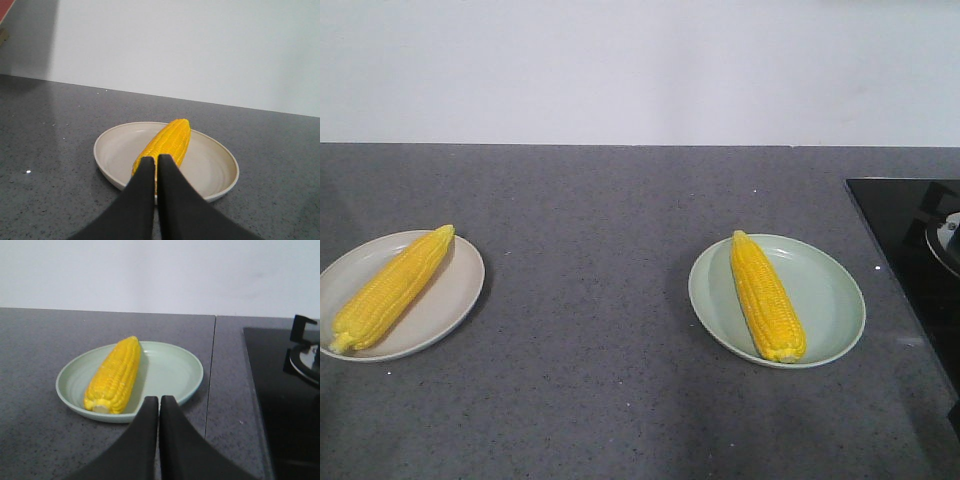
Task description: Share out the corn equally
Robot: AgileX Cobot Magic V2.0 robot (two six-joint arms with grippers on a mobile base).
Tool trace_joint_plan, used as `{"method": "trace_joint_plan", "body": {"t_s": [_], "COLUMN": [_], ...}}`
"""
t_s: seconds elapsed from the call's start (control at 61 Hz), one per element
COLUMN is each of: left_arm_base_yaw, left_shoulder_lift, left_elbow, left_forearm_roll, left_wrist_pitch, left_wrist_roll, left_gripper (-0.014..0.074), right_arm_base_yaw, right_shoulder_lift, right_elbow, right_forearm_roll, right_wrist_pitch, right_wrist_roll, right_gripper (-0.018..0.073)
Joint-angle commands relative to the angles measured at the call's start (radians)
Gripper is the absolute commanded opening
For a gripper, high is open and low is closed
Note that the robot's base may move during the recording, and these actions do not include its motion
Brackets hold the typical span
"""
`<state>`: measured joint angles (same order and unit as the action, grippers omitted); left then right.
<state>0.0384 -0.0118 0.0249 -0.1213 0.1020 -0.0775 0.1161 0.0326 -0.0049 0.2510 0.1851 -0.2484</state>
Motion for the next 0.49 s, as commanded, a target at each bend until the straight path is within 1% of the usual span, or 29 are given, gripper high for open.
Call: {"method": "trace_joint_plan", "body": {"t_s": [0.0,0.016,0.082,0.115,0.18,0.262,0.475], "left_arm_base_yaw": [-0.002,-0.002,-0.002,-0.002,-0.002,-0.002,-0.002], "left_shoulder_lift": [-0.012,-0.012,-0.012,-0.013,-0.013,-0.013,-0.013], "left_elbow": [-0.023,-0.023,-0.023,-0.023,-0.023,-0.023,-0.023], "left_forearm_roll": [-0.01,-0.01,-0.01,-0.01,-0.01,-0.01,-0.01], "left_wrist_pitch": [-0.082,-0.082,-0.082,-0.082,-0.082,-0.082,-0.082], "left_wrist_roll": [-0.009,-0.009,-0.009,-0.009,-0.009,-0.009,-0.009], "left_gripper": [-0.0006,-0.0006,-0.0006,-0.0006,-0.0006,-0.0006,-0.0006], "right_arm_base_yaw": [-0.034,-0.042,-0.086,-0.107,-0.145,-0.147,-0.147], "right_shoulder_lift": [-0.033,-0.04,-0.052,-0.051,-0.051,-0.052,-0.052], "right_elbow": [0.014,0.019,0.038,0.043,0.052,0.052,0.052], "right_forearm_roll": [-0.232,-0.261,-0.369,-0.418,-0.475,-0.516,-0.515], "right_wrist_pitch": [-0.081,-0.081,-0.094,-0.1,-0.107,-0.1,-0.1], "right_wrist_roll": [0.277,0.337,0.486,0.533,0.607,0.623,0.597], "right_gripper": [-0.0005,-0.0005,-0.0005,-0.0005,-0.0005,-0.0005,-0.0003]}}
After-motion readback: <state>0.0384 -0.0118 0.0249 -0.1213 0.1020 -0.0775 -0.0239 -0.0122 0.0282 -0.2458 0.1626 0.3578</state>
